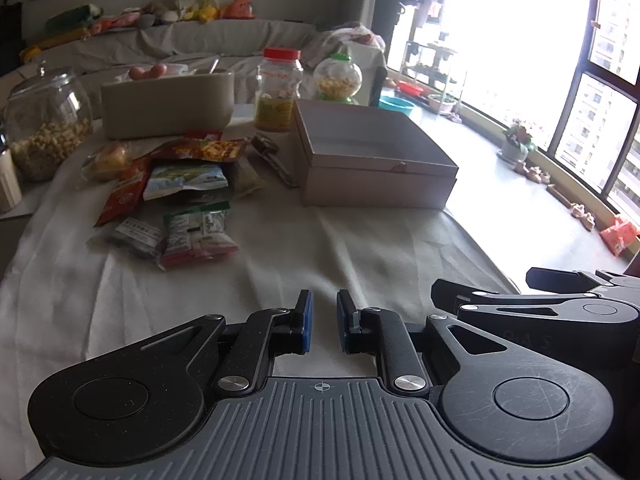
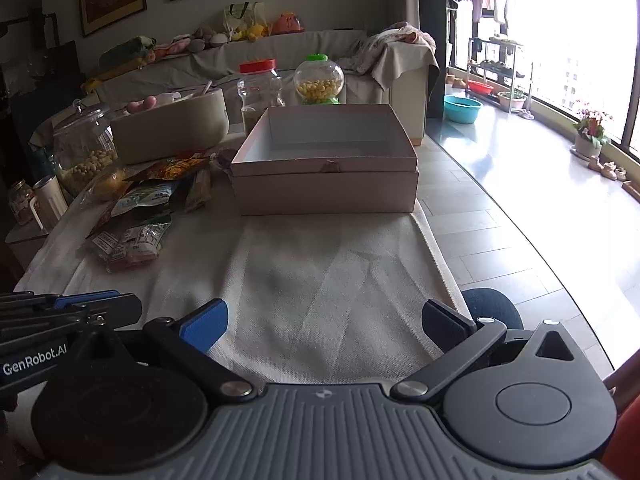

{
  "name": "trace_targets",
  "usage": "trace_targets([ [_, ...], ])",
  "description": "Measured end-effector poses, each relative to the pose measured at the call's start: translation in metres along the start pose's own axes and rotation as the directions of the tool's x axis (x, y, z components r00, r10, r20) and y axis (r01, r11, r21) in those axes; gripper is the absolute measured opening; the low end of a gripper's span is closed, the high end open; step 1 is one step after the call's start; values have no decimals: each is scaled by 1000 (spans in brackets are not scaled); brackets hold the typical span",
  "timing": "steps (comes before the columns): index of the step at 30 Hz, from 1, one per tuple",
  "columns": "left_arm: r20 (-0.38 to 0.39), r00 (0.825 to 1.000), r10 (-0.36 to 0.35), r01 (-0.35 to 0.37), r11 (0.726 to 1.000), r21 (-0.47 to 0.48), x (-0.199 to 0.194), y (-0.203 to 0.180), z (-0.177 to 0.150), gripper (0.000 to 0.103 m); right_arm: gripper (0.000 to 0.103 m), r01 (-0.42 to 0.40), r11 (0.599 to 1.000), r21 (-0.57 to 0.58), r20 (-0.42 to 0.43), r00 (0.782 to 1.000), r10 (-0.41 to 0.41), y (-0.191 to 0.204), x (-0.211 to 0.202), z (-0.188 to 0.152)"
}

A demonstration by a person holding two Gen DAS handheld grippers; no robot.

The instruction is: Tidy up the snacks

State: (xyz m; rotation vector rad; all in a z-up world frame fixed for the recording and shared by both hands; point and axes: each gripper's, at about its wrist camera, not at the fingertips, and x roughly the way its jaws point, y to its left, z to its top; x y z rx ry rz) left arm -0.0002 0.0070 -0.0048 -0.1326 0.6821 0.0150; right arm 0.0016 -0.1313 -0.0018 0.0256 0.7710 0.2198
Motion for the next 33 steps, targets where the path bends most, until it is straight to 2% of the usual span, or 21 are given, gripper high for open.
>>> trace_targets([
  [7,51,999,-9,10,1000,-23,-13,5,1,17,103,-20,1000,1,13,1000,20,3,-2,2],
  [13,55,998,-3,5,999,-44,-14,9,1,17,103,-36,999,4,18,999,36,6,-2,8],
  [20,118,993,0,9,997,-73,-25,17,7,17,103,-33,999,-24,43,998,34,17,-8,16],
  [33,107,994,0,7,998,-64,-24,17,3,17,103,-17,1000,-21,34,999,18,18,-8,13],
])
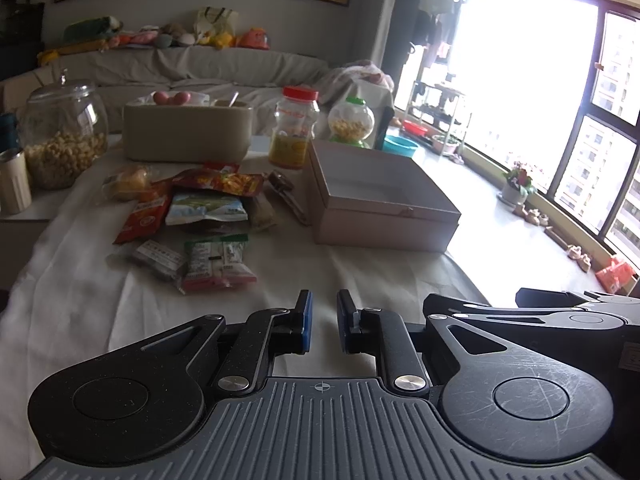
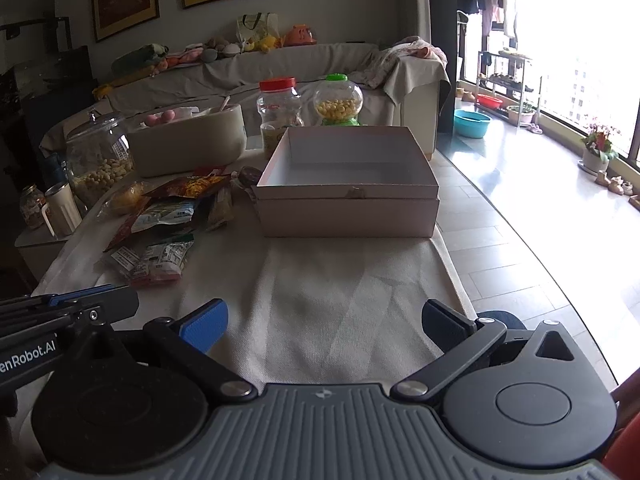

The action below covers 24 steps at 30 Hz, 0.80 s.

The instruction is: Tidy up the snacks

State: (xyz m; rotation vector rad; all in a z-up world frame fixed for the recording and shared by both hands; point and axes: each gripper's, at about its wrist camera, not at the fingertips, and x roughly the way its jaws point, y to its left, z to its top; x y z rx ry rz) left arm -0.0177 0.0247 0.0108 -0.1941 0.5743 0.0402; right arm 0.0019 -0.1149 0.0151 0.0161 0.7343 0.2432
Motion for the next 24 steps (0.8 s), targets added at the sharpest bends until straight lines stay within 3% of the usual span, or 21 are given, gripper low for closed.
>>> trace_targets([
  [15,-91,995,42,-40,999,19,15,-1,-5,17,103,-4,1000,7,-34,999,4,-3,7,-4],
  [24,-94,995,40,-39,999,16,15,-1,-5,17,103,-4,1000,4,-39,999,4,-2,8,-4],
])
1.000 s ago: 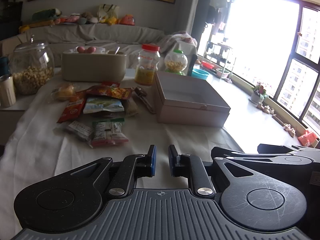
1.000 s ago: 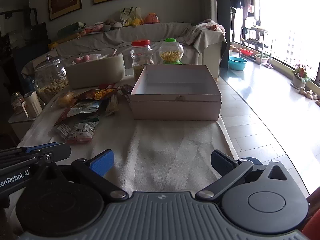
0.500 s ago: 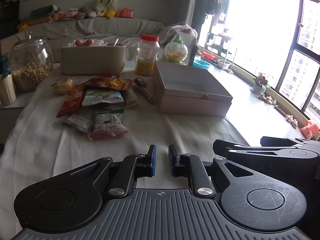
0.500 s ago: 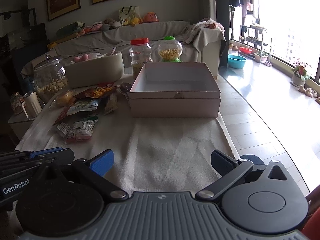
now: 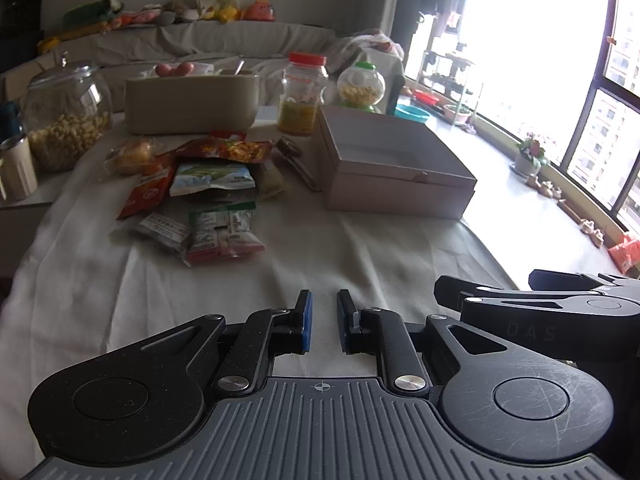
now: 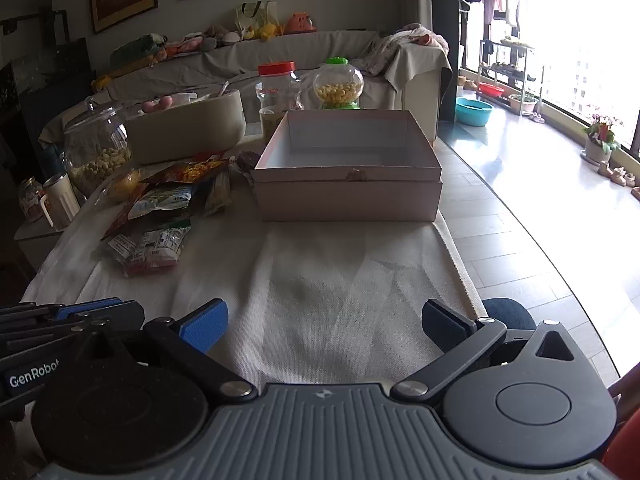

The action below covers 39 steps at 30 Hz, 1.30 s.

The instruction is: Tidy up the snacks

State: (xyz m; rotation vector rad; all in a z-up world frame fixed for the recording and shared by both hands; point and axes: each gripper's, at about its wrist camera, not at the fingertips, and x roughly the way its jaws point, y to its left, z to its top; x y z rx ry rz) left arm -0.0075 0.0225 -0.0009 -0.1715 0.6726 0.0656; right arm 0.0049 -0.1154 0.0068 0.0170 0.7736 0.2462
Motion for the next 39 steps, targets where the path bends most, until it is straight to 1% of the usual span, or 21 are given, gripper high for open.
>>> trace_targets([
  [13,-11,1000,-9,9,1000,-12,4,4,-1,17,103,-1,1000,-3,-12,1000,1,0,5,1],
  [16,-13,1000,-21,20,1000,-15,9,9,2,17,103,7,1000,-8,-18,1000,-7,1,8,3],
  [18,-15,998,-64,63,998,-17,14,15,8,17,103,7,1000,-20,-16,1000,-7,3,12,7],
  [20,-13,990,-137,137,990,-22,21,26,19,17,103,-3,999,-42,-5,1000,3,7,19,18],
  [22,-1,978,-207,206,978,-36,31,42,35,17,103,-20,998,-59,41,999,23,12,30,37],
  [23,0,974,-229,228,972,-50,38,51,44,18,103,-25,998,-56,73,997,30,15,36,47],
  [24,-4,974,-225,225,972,-71,44,60,51,18,103,-27,999,-46,109,994,32,18,45,58],
  [25,0,980,-199,198,977,-82,49,69,58,18,103,-26,999,-41,129,991,31,22,54,66],
  [27,16,996,-90,91,992,-86,58,83,69,18,103,-22,998,-58,130,991,30,31,75,78],
  [28,25,998,-52,54,996,-73,63,90,73,18,103,-29,997,-69,114,993,37,35,84,81],
  [30,35,998,-48,50,997,-51,72,106,78,18,103,-80,994,-77,71,994,85,41,101,80],
  [32,0,999,-52,52,996,-79,86,122,82,18,103,-148,986,-77,15,989,150,45,118,75],
  [34,-33,998,-54,49,991,-121,98,138,80,18,103,-207,975,-81,-39,978,204,54,132,68],
  [36,-46,999,-23,16,988,-156,103,149,74,18,103,-256,961,-106,-80,965,249,66,142,58],
  [38,-72,997,0,-11,989,-149,108,153,66,18,103,-298,944,-144,-110,953,284,79,148,51],
  [39,-95,995,-4,-10,989,-144,111,154,62,18,103,-305,939,-160,-119,950,288,85,151,48],
])
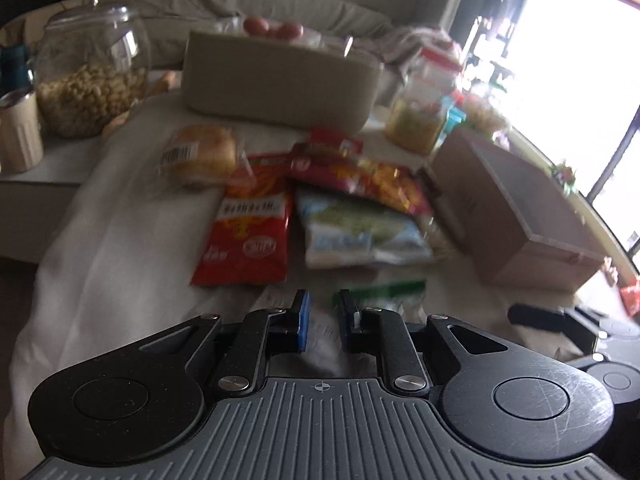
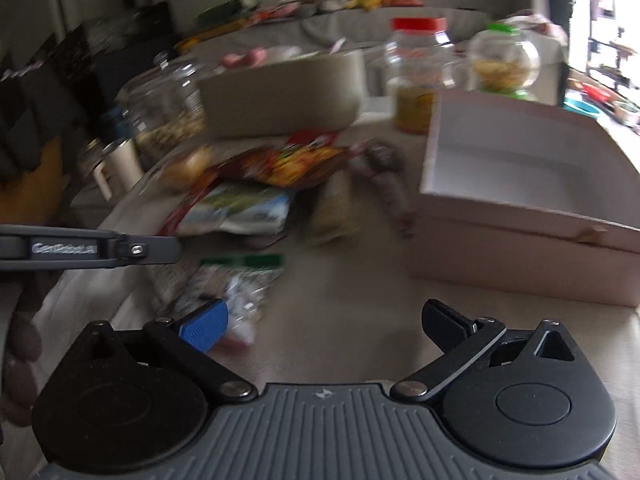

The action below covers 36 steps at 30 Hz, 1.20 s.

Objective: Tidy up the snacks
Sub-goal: 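Reach into the snack pile and grasp the green-and-white wrapped snack with the right tool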

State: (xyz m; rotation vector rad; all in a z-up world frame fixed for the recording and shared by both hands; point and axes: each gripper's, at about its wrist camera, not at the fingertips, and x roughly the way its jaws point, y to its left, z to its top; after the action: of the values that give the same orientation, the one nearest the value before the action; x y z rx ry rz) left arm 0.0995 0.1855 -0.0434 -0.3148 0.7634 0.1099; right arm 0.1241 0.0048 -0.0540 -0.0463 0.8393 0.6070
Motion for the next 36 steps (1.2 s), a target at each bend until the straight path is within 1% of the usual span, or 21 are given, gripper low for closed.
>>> trace_targets([
  [1,1,1000,-9,9,1000,3,1,1,-4,18,102,-2,1000,-7,-2,1000,2,4,4,-1],
  [2,17,1000,-14,14,1000,13,0,0,-6,18,99,-7,1000,-7,-1,1000,7,5,7,-1],
  [3,11,1000,-28,28,1000,13,0,-1,-7,18,94,-4,1000,-8,7,1000,5,7,8,-3],
  [6,-19,995,-98,98,995,-10,3,-6,-7,18,78,7,1000,-9,20,1000,-7,6,2,-4],
  [8,-49,990,-132,132,991,-2,9,-15,-8,18,76,21,1000,-11,25,999,-21,1,-5,-6],
  [11,-81,982,-170,172,985,19,15,-34,-12,21,76,84,996,-21,48,995,-83,-11,-22,-17],
  [14,-84,978,-191,195,980,43,19,-50,-14,21,77,166,986,-7,57,985,-165,-28,-40,-33],
  [16,-99,969,-229,234,971,42,21,-60,-16,21,85,224,974,33,39,974,-225,-44,-50,-43],
  [17,-109,963,-247,253,967,44,22,-65,-17,21,87,241,969,60,24,970,-243,-52,-53,-49],
  [18,-117,959,-259,266,962,53,22,-70,-19,21,90,246,965,86,16,969,-248,-60,-56,-53],
  [19,-126,955,-268,278,958,68,23,-77,-21,21,91,252,963,98,32,966,-256,-64,-60,-57],
  [20,-134,952,-275,287,954,83,22,-82,-23,21,92,272,957,103,25,961,-276,-66,-62,-59],
  [21,-141,949,-280,295,950,100,22,-86,-26,21,96,284,953,104,15,958,-287,-66,-62,-60],
  [25,-161,944,-288,310,942,132,15,-94,-33,21,101,301,948,105,3,953,-303,-66,-59,-60],
  [27,-166,944,-284,309,940,146,10,-96,-36,21,103,304,946,110,-6,952,-305,-66,-58,-60],
  [31,-168,948,-272,298,941,160,2,-93,-42,21,103,302,946,115,-27,953,-301,-72,-57,-57],
  [33,-154,955,-255,279,946,165,-4,-88,-44,21,103,294,950,103,-41,956,-291,-73,-57,-55],
  [35,-131,964,-230,250,953,171,-8,-82,-45,21,103,283,957,66,-62,958,-279,-72,-55,-50],
  [36,-123,969,-216,235,957,168,-11,-76,-45,21,103,264,963,44,-71,963,-261,-69,-54,-47],
])
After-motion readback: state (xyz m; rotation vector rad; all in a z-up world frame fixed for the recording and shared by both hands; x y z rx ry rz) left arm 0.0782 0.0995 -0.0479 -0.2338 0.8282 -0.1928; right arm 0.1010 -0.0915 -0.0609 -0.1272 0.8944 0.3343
